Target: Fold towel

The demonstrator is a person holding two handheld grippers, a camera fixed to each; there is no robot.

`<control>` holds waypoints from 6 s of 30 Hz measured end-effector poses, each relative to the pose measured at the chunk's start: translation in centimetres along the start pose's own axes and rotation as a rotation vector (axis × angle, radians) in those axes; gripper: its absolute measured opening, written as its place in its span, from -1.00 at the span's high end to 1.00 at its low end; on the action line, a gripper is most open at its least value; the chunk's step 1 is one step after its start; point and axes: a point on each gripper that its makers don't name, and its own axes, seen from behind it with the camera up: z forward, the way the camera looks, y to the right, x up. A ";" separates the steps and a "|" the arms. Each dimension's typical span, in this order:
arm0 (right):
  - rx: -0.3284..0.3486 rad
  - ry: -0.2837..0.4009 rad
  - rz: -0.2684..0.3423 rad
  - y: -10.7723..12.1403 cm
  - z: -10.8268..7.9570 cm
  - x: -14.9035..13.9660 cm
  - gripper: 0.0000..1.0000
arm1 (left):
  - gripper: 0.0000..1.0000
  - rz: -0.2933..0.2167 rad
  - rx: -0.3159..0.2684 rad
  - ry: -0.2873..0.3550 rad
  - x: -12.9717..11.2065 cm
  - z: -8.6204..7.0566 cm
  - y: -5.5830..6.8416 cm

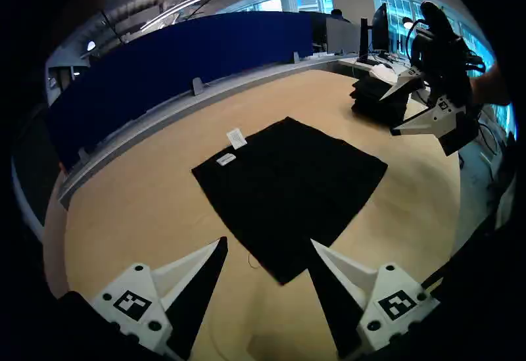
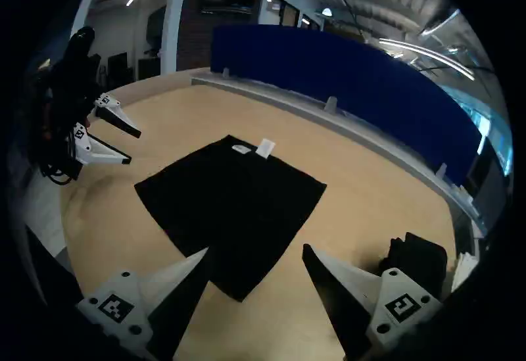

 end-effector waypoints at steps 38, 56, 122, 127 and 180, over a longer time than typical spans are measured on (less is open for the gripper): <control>0.097 -0.224 0.011 -2.5 2.6 -8.1 -0.91 | -0.65 -0.052 -0.086 -0.224 -6.6 4.0 2.5; 0.125 -0.235 0.052 -2.9 2.9 -9.3 -0.22 | -0.34 -0.070 -0.095 -0.253 -6.7 3.8 2.9; 0.097 -0.124 0.097 -1.6 -5.3 0.6 0.59 | 0.76 -0.183 -0.069 -0.156 2.2 -4.3 3.5; 0.105 -0.131 0.095 -1.7 -6.1 0.7 0.60 | 0.76 -0.199 -0.073 -0.155 2.3 -5.1 4.0; 0.074 -0.255 0.093 5.2 5.2 0.2 0.60 | 0.76 -0.244 -0.013 -0.172 3.7 7.3 -2.6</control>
